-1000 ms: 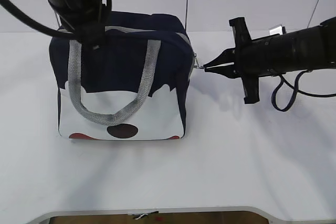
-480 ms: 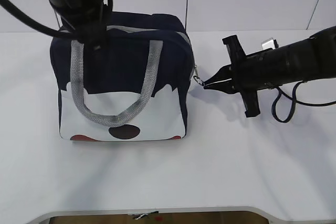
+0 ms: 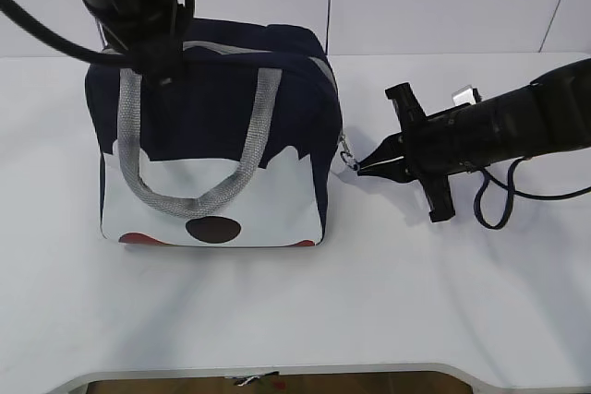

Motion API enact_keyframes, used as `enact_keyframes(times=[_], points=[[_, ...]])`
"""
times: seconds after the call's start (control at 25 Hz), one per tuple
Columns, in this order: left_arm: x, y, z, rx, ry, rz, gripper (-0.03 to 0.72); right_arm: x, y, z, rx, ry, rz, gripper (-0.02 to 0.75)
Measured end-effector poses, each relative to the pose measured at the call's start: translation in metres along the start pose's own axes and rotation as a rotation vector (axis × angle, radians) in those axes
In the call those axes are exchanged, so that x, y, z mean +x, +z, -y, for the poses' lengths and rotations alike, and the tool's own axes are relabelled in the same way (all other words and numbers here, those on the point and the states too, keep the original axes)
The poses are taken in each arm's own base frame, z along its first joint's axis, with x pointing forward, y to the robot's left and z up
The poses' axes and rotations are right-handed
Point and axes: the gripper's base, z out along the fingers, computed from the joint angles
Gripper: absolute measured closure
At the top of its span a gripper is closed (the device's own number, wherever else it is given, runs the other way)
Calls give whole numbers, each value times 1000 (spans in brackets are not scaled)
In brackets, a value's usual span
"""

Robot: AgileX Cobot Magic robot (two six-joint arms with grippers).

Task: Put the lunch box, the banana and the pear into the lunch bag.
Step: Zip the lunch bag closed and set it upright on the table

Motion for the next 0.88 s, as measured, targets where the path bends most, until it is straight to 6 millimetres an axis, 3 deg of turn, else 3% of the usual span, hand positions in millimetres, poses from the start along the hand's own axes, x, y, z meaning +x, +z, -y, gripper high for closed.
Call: enact_keyframes(times=[0.44,0.88], points=[[0,-1,0,-7,4,-1,683,-5,11,11,31,19,1,721],[0,-2,0,-8,4,0,683,-7,10,4,-49,-10,14,721]])
